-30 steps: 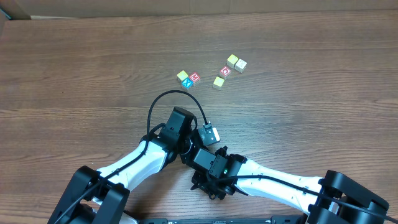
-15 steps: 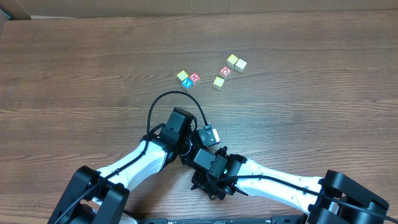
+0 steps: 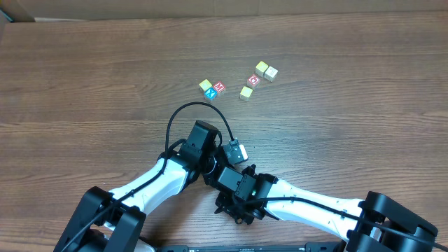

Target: Flip 5 blocks

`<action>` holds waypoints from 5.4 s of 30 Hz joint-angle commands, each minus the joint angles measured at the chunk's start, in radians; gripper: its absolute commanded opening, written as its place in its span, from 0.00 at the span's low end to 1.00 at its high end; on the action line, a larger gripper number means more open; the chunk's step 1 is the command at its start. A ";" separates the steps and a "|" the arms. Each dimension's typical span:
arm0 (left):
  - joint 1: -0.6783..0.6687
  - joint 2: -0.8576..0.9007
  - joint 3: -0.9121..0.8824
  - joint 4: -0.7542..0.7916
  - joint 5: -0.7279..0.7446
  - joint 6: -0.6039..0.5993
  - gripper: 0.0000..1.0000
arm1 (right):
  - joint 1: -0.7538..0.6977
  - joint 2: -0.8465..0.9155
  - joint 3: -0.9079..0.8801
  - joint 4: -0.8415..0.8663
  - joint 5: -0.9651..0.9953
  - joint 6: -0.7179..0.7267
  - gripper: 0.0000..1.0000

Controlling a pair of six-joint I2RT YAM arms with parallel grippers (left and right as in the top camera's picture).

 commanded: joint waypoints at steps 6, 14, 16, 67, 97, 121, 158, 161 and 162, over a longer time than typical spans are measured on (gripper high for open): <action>-0.007 0.013 -0.013 0.005 0.025 0.008 0.04 | 0.006 0.002 0.012 0.013 0.014 0.008 0.04; -0.007 0.013 -0.013 0.003 0.025 0.008 0.04 | 0.006 0.002 0.012 0.016 0.013 0.012 0.04; -0.007 0.013 -0.013 0.003 0.025 0.008 0.04 | 0.006 0.002 0.012 0.016 0.013 0.012 0.04; -0.007 0.013 -0.013 -0.001 0.025 0.008 0.04 | 0.019 0.002 0.012 0.040 0.014 0.035 0.04; -0.007 0.013 -0.013 -0.001 0.021 0.008 0.04 | 0.043 0.002 0.012 0.054 0.030 0.059 0.04; -0.006 0.013 -0.012 0.064 -0.016 -0.037 0.04 | 0.048 0.002 0.012 0.057 0.032 0.056 0.04; 0.036 0.013 0.030 0.134 -0.023 -0.169 0.04 | 0.185 -0.056 0.014 -0.056 -0.002 0.064 0.04; 0.042 0.013 0.054 0.131 -0.023 -0.169 0.04 | 0.195 -0.080 0.014 -0.098 0.019 0.064 0.04; 0.042 0.013 0.062 0.129 -0.023 -0.169 0.04 | 0.195 -0.091 0.015 -0.118 0.029 0.064 0.04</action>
